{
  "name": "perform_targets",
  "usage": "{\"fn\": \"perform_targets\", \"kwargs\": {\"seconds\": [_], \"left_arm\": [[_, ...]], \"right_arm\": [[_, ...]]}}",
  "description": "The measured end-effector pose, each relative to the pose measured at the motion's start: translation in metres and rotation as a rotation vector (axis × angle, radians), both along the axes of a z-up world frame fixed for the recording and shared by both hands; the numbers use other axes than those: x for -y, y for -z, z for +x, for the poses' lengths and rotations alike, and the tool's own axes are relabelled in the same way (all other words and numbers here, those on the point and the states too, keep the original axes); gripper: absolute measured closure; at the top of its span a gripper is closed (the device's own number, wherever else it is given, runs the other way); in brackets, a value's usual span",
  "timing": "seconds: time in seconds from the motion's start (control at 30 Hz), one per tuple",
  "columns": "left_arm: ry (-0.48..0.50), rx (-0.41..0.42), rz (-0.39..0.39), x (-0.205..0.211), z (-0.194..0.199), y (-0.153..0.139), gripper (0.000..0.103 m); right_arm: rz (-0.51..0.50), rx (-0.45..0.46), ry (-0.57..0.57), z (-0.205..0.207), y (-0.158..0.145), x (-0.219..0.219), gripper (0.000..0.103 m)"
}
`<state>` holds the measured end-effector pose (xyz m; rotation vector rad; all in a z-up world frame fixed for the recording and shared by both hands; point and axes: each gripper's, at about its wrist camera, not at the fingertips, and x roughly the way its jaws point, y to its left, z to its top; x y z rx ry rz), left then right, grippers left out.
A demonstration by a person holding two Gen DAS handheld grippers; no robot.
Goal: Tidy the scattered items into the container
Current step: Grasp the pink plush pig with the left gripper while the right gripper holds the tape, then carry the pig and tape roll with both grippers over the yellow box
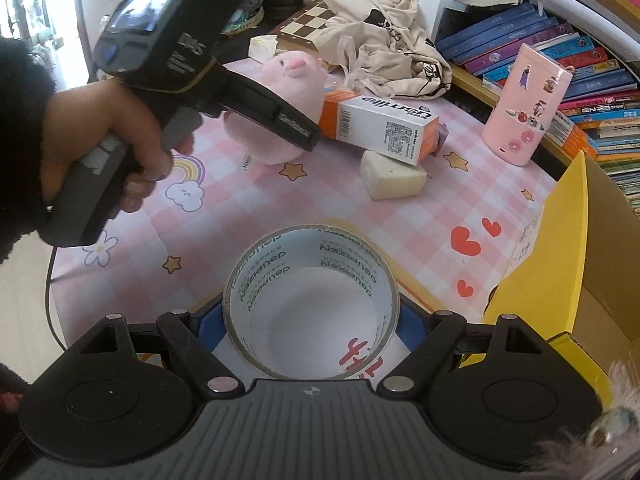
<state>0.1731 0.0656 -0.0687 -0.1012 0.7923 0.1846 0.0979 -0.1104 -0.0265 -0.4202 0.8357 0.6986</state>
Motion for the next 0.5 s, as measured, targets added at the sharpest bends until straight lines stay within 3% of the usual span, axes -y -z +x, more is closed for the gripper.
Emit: {"fn": "perform_targets", "kwargs": {"seconds": [0.5], "left_arm": [[0.019,0.042,-0.065,-0.006,-0.067,-0.027,0.042]], "right_arm": [[0.046,0.041,0.056,-0.017,-0.018,-0.007,0.021]]}}
